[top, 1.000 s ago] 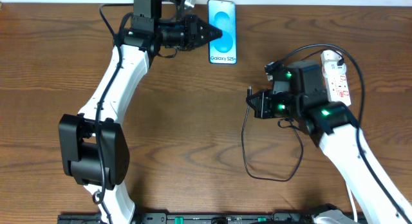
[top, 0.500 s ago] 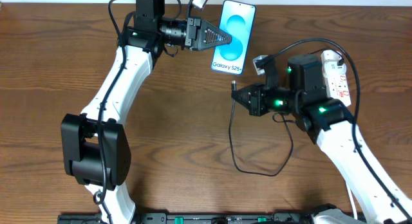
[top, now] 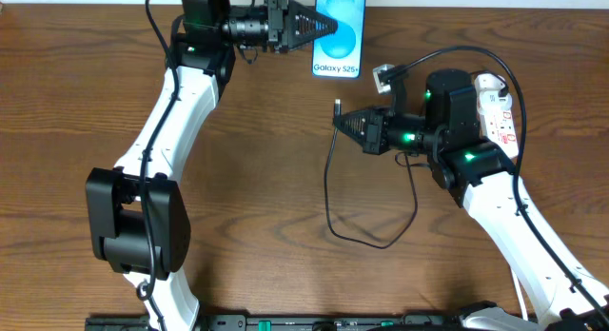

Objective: Plug charger to phone and switch on socket
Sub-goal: 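Lift the connector with the right gripper while the left raises the phone upright, then move the connector under the phone's bottom port with the right gripper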

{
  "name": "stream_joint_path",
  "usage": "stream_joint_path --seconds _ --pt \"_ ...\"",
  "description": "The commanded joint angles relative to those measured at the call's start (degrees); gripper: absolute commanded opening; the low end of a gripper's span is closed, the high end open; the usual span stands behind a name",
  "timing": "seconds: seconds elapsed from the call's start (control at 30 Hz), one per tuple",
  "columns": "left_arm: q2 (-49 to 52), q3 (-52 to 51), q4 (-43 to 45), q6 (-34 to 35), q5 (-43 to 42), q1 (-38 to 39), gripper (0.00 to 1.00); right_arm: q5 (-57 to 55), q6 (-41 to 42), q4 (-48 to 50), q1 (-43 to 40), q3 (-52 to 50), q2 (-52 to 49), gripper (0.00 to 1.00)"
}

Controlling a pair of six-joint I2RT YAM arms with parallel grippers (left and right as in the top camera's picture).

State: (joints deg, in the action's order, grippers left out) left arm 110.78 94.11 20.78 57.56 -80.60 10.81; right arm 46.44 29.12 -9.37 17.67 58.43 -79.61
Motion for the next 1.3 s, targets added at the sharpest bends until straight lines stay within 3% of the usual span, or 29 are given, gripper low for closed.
stream_joint_path --seconds 0.0,0.17,0.47,0.7,1.27 --pt "-1.5 0.6 6.0 9.2 1.0 -0.4 0.07 5.8 2.0 3.6 -1.6 0.8 0.1 0.01" --pt "-1.5 0.6 12.0 17.6 0.9 -1.2 0.08 8.7 3.4 4.1 -4.5 0.8 0.1 0.01" --pt "-1.5 0.6 12.6 21.8 0.9 -0.9 0.07 12.3 9.6 10.4 -4.4 0.8 0.1 0.01" --pt "-1.5 0.6 15.7 21.8 0.7 -0.7 0.07 15.2 16.8 14.4 -4.4 0.8 0.1 0.01" --pt "-1.5 0.6 15.8 17.9 -2.5 -0.7 0.07 14.8 20.6 19.6 -3.3 0.8 0.1 0.01"
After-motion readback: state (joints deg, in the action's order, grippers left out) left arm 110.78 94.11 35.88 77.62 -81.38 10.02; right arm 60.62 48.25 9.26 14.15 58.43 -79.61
